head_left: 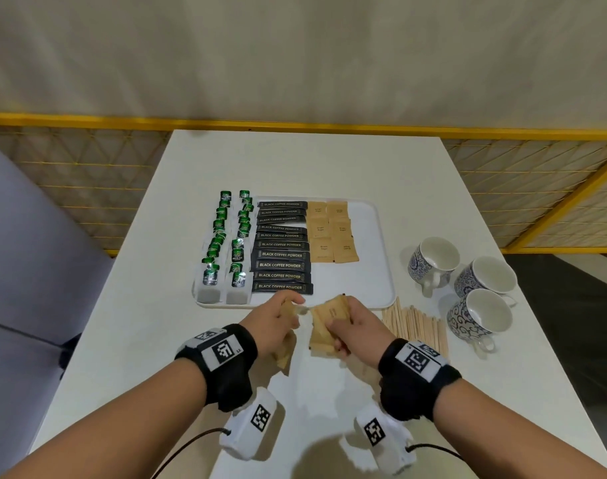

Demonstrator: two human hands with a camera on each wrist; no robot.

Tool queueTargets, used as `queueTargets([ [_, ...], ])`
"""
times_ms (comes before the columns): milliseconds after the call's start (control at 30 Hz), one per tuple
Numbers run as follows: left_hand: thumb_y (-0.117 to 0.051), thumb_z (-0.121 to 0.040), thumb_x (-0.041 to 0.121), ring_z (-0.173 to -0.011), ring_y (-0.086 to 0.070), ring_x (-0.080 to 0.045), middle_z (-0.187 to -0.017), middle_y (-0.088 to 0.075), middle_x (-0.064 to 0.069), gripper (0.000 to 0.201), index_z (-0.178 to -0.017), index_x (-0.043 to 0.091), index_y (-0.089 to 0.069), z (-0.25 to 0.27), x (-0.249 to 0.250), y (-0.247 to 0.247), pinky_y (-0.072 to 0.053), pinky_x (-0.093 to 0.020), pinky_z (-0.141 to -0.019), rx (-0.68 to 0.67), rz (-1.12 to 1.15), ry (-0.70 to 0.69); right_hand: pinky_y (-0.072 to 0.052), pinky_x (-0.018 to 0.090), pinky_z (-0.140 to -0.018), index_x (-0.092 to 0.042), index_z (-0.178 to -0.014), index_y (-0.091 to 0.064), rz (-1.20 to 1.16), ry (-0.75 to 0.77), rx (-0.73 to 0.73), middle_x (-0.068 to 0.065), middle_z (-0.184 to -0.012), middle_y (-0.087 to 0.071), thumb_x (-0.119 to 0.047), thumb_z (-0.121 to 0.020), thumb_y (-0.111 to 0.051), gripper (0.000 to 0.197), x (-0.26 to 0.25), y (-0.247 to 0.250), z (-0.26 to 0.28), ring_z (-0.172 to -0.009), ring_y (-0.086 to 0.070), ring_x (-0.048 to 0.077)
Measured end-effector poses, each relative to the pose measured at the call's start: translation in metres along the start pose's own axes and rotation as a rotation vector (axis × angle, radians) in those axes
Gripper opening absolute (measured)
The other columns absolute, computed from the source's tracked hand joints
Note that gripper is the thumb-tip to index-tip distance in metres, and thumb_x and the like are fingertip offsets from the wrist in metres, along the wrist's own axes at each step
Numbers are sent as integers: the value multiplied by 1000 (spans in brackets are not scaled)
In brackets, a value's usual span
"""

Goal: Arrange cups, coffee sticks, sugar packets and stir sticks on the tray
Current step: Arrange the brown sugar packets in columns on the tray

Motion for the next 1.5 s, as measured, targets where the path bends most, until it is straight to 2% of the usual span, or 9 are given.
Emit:
queueTargets([
  [367,-67,-85,14,-65,-58,-11,-80,-65,0,17,-100,21,-61,-4,15,3,-49,-23,-60,40,146,-25,-49,26,-59,-29,-115,-39,55,144,-47,-1,-82,-57,-18,-95,-49,24,-16,-19,-9,-66,-55,12],
  [533,-64,-86,17,-74,-62,-14,-88,-67,-1,12,-94,26,-61,-4,14,26,-49,-18,-57,115,27,-2,-49,27,-81,-26,-120,-49,718,195,153,-6,-115,-49,-40,-88,-59,36,-15,8,-15,-95,-58,11],
  [700,-64,-87,20,-74,-62,-17,-91,-68,-4,12,-94,29,-59,-4,14,46,-50,-23,-58,145,-34,28,-45,32,-78,-17,-126,-44,1122,169,109,2,-122,-45,-49,-90,-49,48,-7,-1,-21,-110,-51,21],
  [933,-65,-86,20,-73,-63,-21,-93,-69,-7,13,-97,26,-60,-11,14,50,-54,-32,-63,115,-23,47,-32,32,-61,-6,-125,-44,1340,233,14,13,-120,-51,-15,-92,-42,34,-3,-26,-16,-105,-54,29],
  [1033,-65,-87,20,-73,-63,-20,-93,-68,-7,13,-97,27,-59,-15,17,51,-54,-31,-63,105,-18,39,-20,27,-42,-16,-85,-67,1407,318,8,4,-76,-62,-30,-50,-81,41,-7,-31,-8,-61,-60,19],
  [1167,-64,-88,20,-68,-61,-17,-90,-67,-3,14,-92,31,-56,-19,22,53,-50,-22,-54,91,-8,20,-20,24,-36,-22,-61,-63,1458,288,-94,-4,-55,-54,-27,-15,-82,50,14,-41,-11,-42,-50,14],
  [1300,-64,-88,18,-64,-60,-12,-84,-64,0,15,-92,30,-57,-23,27,58,-46,-17,-47,101,23,13,-38,19,-39,-29,-66,-68,1276,435,36,-9,-61,-60,-33,-32,-83,38,-16,-33,-8,-54,-59,8],
  [1400,-65,-88,17,-63,-58,-8,-82,-63,3,14,-95,26,-58,-26,27,64,-42,-12,-45,112,54,4,-47,24,-82,-30,-113,-65,945,320,108,-7,-110,-67,-20,-86,-56,30,-26,-2,-22,-102,-61,14],
  [1500,-64,-89,16,-65,-58,-8,-82,-63,3,14,-90,28,-57,-27,25,70,-45,-13,-47,114,61,5,-49,27,-90,-27,-123,-61,518,187,190,-4,-115,-66,-14,-95,-45,35,-27,33,-38,-100,-62,14],
])
Point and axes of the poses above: each hand's wrist, its own z-axis away from the middle knuckle, its own y-axis out of the back of the hand, x = y × z, the point moved 8 cm from there along -z, towards the middle knuckle
